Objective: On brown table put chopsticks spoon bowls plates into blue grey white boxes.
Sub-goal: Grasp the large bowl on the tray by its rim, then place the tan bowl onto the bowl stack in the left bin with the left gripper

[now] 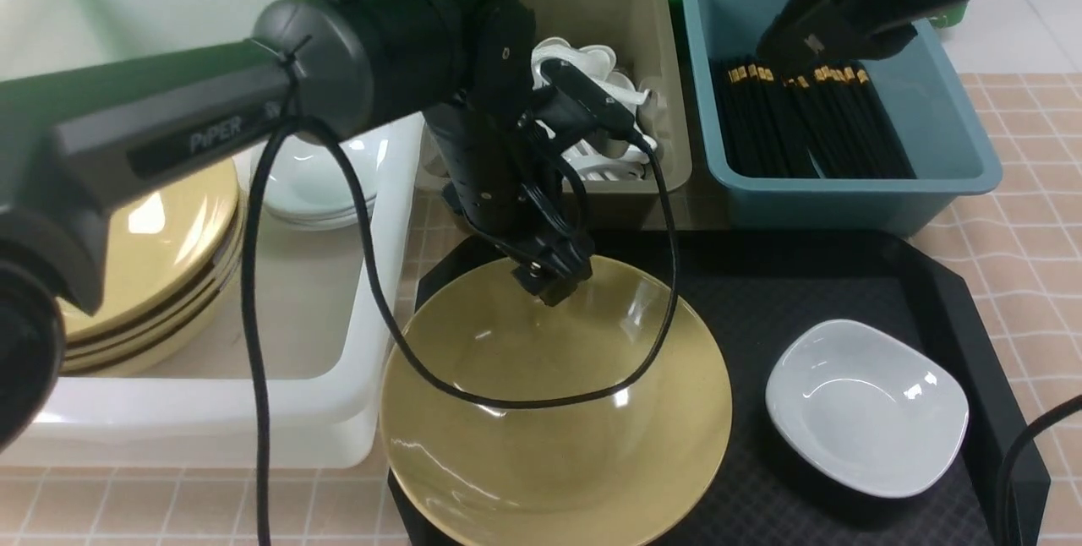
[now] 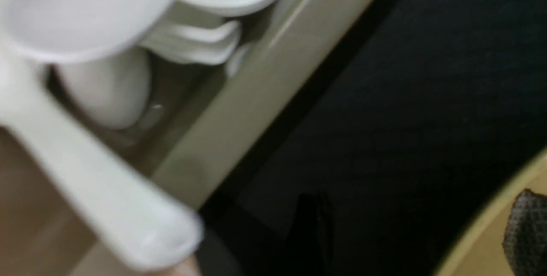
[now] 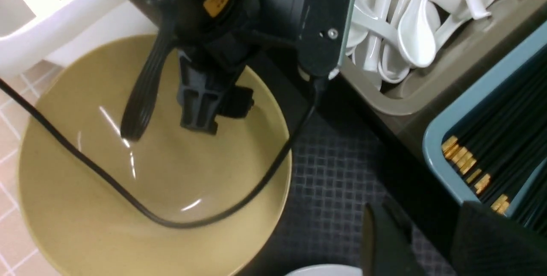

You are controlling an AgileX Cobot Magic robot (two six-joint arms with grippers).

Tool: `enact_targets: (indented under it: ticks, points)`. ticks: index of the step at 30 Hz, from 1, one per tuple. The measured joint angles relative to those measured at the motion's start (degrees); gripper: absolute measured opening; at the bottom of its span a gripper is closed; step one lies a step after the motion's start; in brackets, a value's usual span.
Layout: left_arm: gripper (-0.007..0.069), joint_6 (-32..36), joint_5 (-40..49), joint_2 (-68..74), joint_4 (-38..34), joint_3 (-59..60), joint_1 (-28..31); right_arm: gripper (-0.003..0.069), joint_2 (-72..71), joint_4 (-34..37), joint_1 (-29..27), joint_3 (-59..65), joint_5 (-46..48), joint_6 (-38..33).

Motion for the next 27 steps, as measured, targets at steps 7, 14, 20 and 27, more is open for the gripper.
enact_targets:
  ticks: [7, 14, 20, 27]
  points:
    - [0.0329, 5.5, 1.9, 2.3, -7.2, 0.0, 0.0, 0.0257, 0.9, -0.1, 0.0, 0.0, -0.1, 0.1]
    - [0.007, 5.9, 8.5, 2.3, -9.9, -1.9, 0.0, 0.0257, 2.1, 0.0, 0.0, 0.0, -0.2, 0.2]
    - [0.0006, 5.3, 13.6, 1.0, -12.6, -7.7, 0.0, 0.0232, 2.5, -0.1, 1.7, -0.5, -0.2, 0.6]
    - [0.0008, 5.3, 14.0, -9.6, -17.0, -8.5, 6.8, 0.0113, 2.3, -0.4, 11.6, -5.6, -0.2, 0.0]
